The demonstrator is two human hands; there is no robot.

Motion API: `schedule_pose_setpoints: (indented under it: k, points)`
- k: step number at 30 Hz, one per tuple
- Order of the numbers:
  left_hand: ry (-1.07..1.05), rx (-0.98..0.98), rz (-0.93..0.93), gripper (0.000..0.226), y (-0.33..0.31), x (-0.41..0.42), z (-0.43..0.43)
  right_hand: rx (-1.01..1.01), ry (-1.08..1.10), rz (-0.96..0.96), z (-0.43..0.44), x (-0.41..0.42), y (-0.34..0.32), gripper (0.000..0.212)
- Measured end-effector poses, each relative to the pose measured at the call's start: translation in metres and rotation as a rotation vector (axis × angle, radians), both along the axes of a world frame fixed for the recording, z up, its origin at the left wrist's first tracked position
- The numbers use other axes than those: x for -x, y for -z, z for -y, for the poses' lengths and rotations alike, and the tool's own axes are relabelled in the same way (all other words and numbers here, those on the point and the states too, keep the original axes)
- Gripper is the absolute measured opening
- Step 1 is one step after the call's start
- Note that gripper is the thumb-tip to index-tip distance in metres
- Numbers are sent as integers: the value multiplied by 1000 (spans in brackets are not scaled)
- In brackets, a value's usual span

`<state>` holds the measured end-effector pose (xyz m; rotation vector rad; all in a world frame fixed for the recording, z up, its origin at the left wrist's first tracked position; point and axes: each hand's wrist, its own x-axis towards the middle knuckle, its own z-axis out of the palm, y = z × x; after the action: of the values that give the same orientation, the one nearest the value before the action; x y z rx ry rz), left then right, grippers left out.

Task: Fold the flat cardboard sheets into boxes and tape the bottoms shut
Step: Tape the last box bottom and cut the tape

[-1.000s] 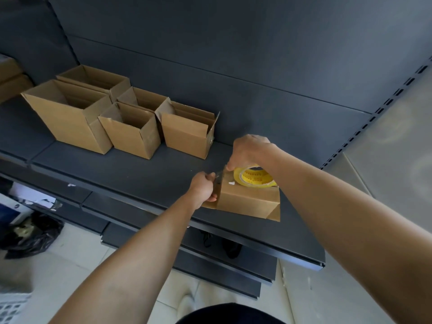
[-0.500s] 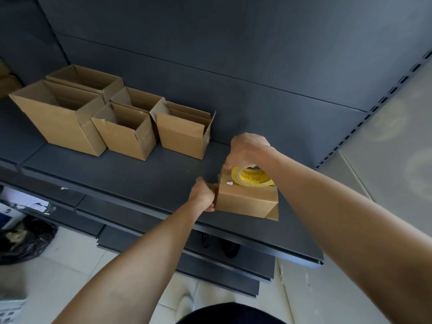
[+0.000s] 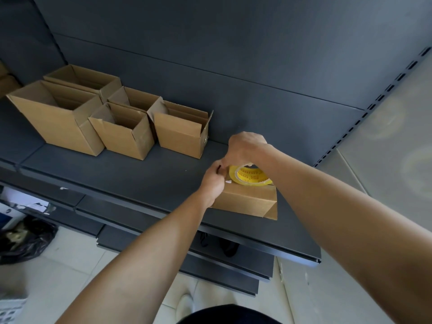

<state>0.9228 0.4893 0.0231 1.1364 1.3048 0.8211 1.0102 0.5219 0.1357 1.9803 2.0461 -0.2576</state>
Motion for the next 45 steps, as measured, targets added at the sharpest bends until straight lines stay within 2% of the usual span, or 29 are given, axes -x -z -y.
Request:
schedule_pose_setpoints:
  k: [6, 10, 15, 20, 23, 27, 32, 38, 42, 45]
  points:
    - [-6, -82, -5, 29, 1, -6, -2, 87, 63, -259, -4, -37, -15, 48]
    - [5, -117, -44, 27, 2, -10, -5, 138, 106, -376, -1, -60, -18, 39]
    - [26, -136, -118, 27, 5, -11, -8, 160, 67, -346, -3, -62, -17, 35]
    - [42, -160, -222, 28, 7, -7, -11, 165, 98, -167, 6, -91, -18, 51]
    - [65, -160, -234, 27, 7, -10, -11, 153, 150, -144, 11, -101, -15, 61]
    - [54, -134, -235, 27, 8, -9, -12, 136, 182, -49, 23, -120, -14, 64]
    - [45, -121, -238, 26, 8, -14, -11, 165, 249, -59, 35, -140, 0, 68]
    - [41, -117, -255, 24, 7, -16, -9, 230, 286, 4, 39, -146, 18, 91]
    - [35, -124, -266, 24, 6, -17, -8, 249, 299, -50, 38, -150, 23, 78]
    - [29, -131, -280, 26, 6, -17, -7, 263, 297, -58, 40, -151, 29, 76]
